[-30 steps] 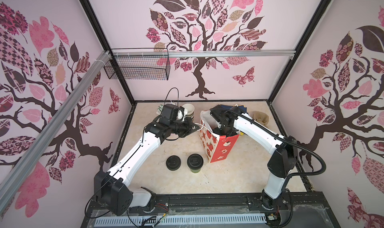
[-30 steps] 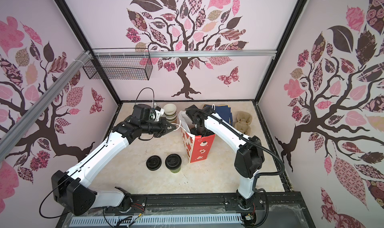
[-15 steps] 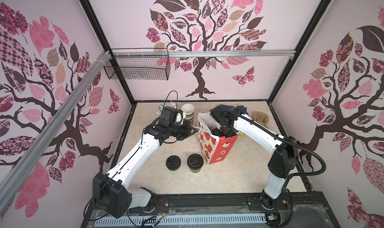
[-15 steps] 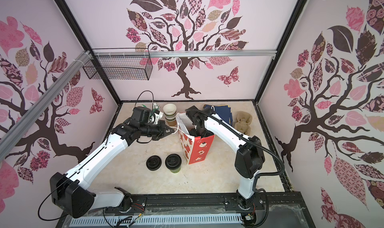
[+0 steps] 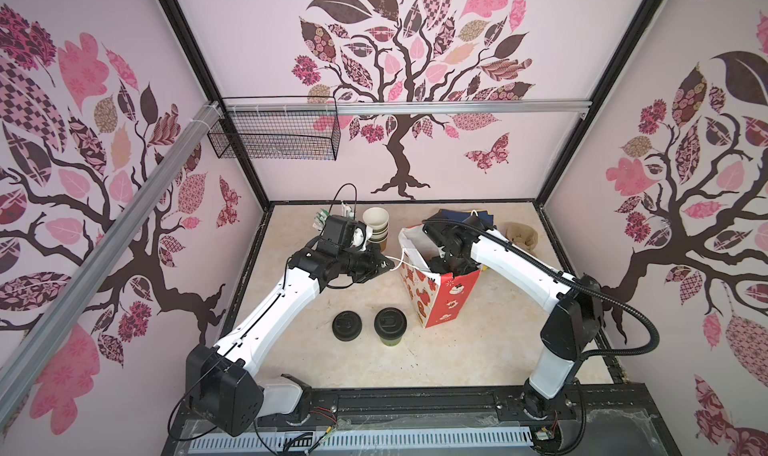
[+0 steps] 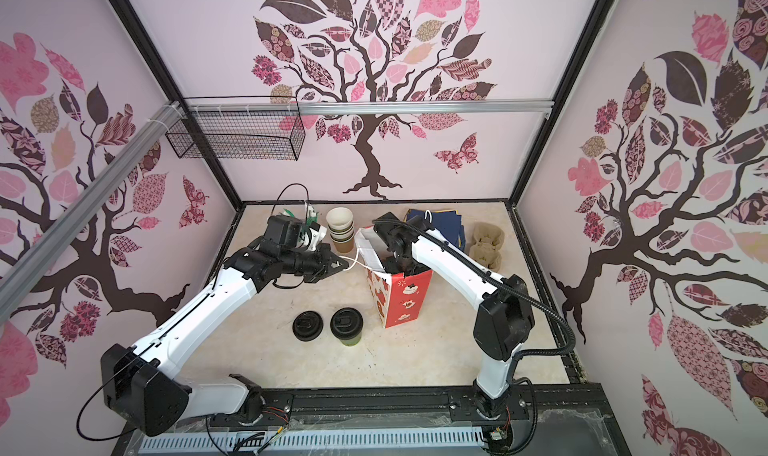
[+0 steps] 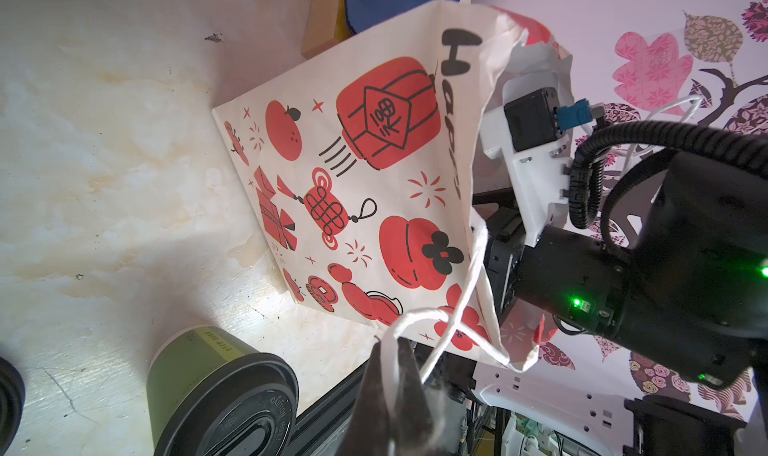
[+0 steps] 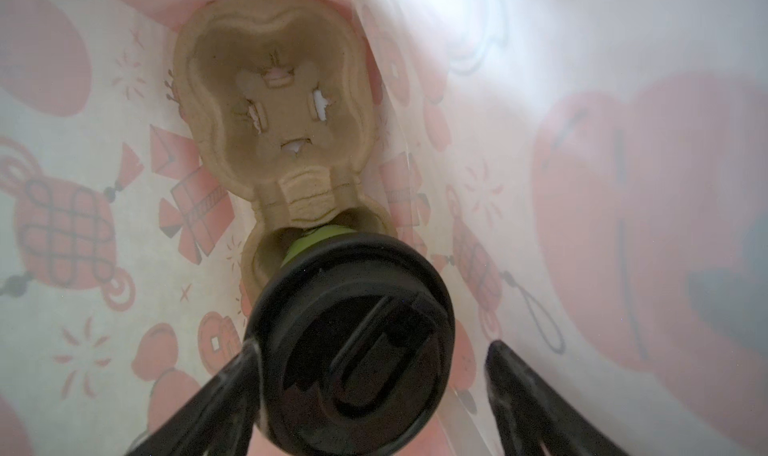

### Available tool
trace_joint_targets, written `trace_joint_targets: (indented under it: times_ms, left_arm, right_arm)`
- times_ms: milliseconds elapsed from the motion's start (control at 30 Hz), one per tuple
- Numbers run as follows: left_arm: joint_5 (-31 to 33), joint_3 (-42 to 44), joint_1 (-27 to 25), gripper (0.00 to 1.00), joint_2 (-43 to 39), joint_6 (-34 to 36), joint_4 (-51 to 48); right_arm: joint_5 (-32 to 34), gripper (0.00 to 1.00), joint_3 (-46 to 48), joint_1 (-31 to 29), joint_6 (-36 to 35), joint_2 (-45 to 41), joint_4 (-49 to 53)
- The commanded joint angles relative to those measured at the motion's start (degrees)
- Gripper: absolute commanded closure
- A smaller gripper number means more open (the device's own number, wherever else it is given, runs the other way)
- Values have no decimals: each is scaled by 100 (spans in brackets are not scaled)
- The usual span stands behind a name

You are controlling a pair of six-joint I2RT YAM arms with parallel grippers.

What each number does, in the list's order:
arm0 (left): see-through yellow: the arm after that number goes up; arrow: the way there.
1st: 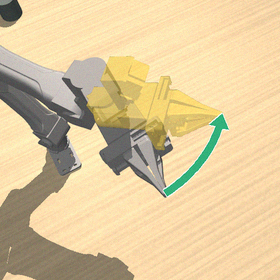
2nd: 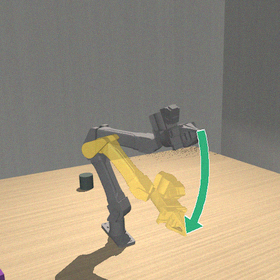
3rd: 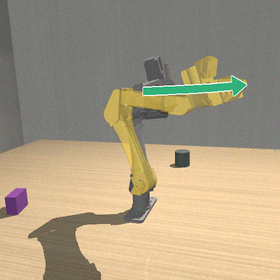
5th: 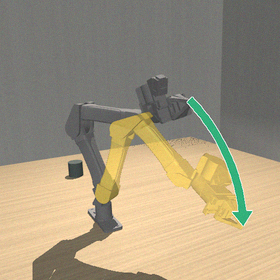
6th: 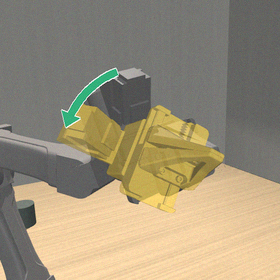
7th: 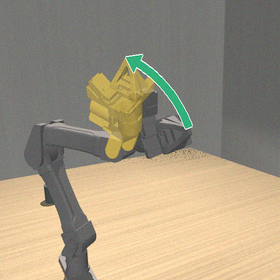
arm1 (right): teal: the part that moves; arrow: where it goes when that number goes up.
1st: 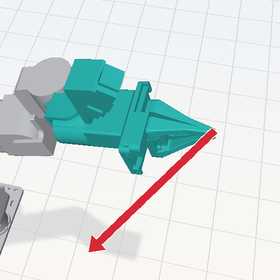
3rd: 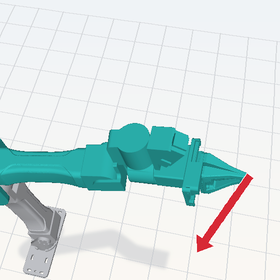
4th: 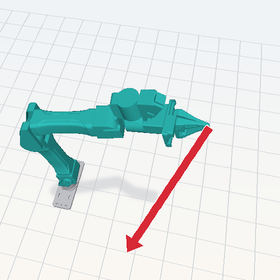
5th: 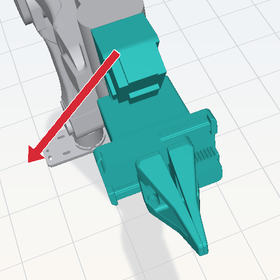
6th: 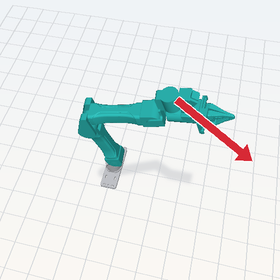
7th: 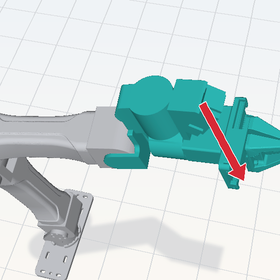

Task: Pack the takeout coffee
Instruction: 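Lift the right gripper out of the bag and swing it toward the bag's far side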

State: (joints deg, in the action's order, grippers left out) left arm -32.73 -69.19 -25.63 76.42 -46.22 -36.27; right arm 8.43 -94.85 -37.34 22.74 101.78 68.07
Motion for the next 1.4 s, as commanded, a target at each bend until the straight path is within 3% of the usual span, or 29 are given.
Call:
trace_joint_targets:
  times_ms: [0, 167, 267, 367, 533, 800, 1067, 1367]
  left_arm:
    - [-221, 112, 23, 100, -37, 13, 212]
    - [-579, 127, 23, 65, -169, -800, 1358]
    - [-586, 65, 23, 45, -133, -1062, 1564]
    - [-589, 18, -17, 37, -56, -1184, 1623]
    - [-379, -193, -256, 32, 193, -1019, 1237]
    - [-32, -353, -478, 38, 617, -1041, 987]
    - [57, -424, -542, 75, 759, -954, 892]
    - [126, -462, -542, 96, 794, -710, 625]
  right_arm:
    - [143, 13, 50, -54, 151, -281, 58]
    - [208, 14, 65, -107, 169, -199, 93]
    - [276, 14, 13, -148, 178, -139, 144]
    - [283, 14, -33, -175, 194, -115, 162]
    - [300, 14, -157, -186, 213, -80, 229]
    - [283, 14, -184, -213, 265, -88, 245]
    - [18, 11, -365, -216, 257, -206, 203]
    - [-159, 8, -409, -213, 276, -570, 14]
